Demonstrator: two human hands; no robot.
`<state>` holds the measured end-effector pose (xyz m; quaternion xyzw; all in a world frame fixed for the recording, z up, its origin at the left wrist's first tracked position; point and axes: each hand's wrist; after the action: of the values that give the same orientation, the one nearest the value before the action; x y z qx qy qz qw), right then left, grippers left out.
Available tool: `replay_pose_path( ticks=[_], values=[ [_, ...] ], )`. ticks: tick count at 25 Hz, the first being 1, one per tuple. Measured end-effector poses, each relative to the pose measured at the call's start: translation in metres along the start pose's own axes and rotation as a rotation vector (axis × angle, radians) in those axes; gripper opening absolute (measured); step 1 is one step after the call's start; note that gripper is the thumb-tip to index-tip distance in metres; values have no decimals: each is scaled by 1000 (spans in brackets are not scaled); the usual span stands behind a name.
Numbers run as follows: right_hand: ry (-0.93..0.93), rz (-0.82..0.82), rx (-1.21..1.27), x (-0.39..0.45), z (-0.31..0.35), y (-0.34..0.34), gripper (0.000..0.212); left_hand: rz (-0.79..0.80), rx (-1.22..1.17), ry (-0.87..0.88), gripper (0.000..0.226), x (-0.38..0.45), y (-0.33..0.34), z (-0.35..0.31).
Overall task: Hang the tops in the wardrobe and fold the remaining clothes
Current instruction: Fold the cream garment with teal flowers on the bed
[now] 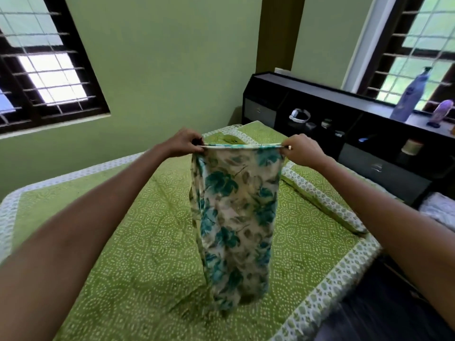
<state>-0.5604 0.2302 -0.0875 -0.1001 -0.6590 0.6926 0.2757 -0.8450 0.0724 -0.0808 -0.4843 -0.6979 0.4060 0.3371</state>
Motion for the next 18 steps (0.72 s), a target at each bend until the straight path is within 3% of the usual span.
replay_pose_path(
  ticks=[5, 8, 10, 11, 13, 18],
  values=[
    [180, 92, 252, 68, -55, 41, 25, 54, -109, -186, 15, 99, 37, 17],
    [423, -57, 538, 119, -77, 57, 27, -35, -137, -290, 11, 156, 44, 13],
    [517, -185, 689, 154, -92, 62, 10, -149, -60, -323, 18, 191, 44, 8],
    [536, -235, 734, 169, -100, 63, 8, -199, -51, -329, 20, 205, 42, 7],
    [515, -293, 717, 193, -115, 64, 23, -290, -87, -316, 21, 232, 37, 9],
    [400, -388, 625, 206, -126, 67, 27, -433, -163, -251, 18, 262, 44, 25]
  ],
)
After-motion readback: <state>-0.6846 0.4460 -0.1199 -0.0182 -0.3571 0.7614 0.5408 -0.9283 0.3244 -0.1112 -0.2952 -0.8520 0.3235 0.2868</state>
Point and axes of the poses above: each hand's wrist, its own x-axis towards the middle knuckle, its own y-axis out of the palm, z = x × y, and after that the axes turned 10 degrees about -y, right-handed
